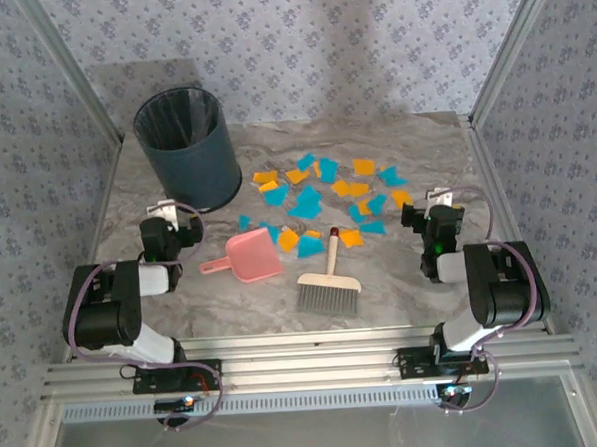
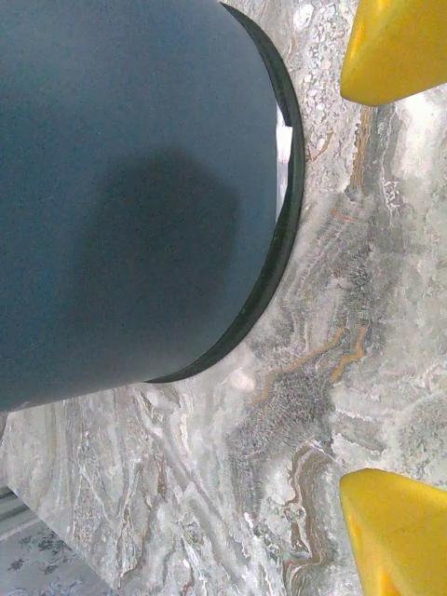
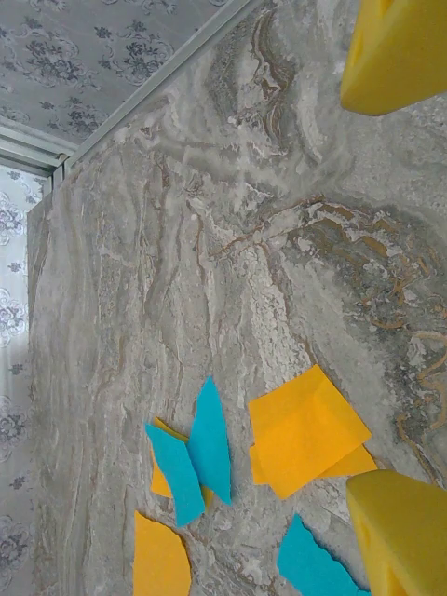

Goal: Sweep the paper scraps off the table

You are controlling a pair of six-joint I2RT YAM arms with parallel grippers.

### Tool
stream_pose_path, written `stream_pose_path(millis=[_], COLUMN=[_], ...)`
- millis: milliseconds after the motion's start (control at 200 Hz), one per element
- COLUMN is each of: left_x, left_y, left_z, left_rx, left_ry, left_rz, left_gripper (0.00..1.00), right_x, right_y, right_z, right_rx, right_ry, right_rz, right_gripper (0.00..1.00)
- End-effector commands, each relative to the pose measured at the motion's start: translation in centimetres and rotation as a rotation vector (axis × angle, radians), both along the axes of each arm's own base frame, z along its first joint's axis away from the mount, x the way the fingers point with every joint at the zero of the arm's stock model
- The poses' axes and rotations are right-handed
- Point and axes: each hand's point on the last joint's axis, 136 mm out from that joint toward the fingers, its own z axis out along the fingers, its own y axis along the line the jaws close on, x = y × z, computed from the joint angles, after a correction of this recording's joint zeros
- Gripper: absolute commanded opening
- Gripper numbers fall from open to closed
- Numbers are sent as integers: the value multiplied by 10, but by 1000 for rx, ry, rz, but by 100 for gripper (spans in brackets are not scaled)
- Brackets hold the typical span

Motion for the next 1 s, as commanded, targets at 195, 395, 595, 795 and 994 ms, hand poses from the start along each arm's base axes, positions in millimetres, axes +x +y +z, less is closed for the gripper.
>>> stream_pose_path(millis=[195,395,595,795,994], left_x=[6,6,6,5,-11], left_y=[-4,-3,-3,-3,11], left_z=[7,7,7,9,37], left_rx=[8,7,8,9,9], left_ry=[-20,-20,-21,-27,-82], left_rz=[-16,-15,-14,-13,82], left_gripper=[100,100,100,100,100], right_x=[2,2,2,1,-2], right_y=[-2,-2,-2,-2,4], right_z=[2,1,1,2,13], right_rx=[-12,-12,-12,-12,-25], right_ry=[-6,-5,-5,-8,-33], right_rz=[-17,-16,-17,-16,12], right_gripper=[100,100,100,100,100])
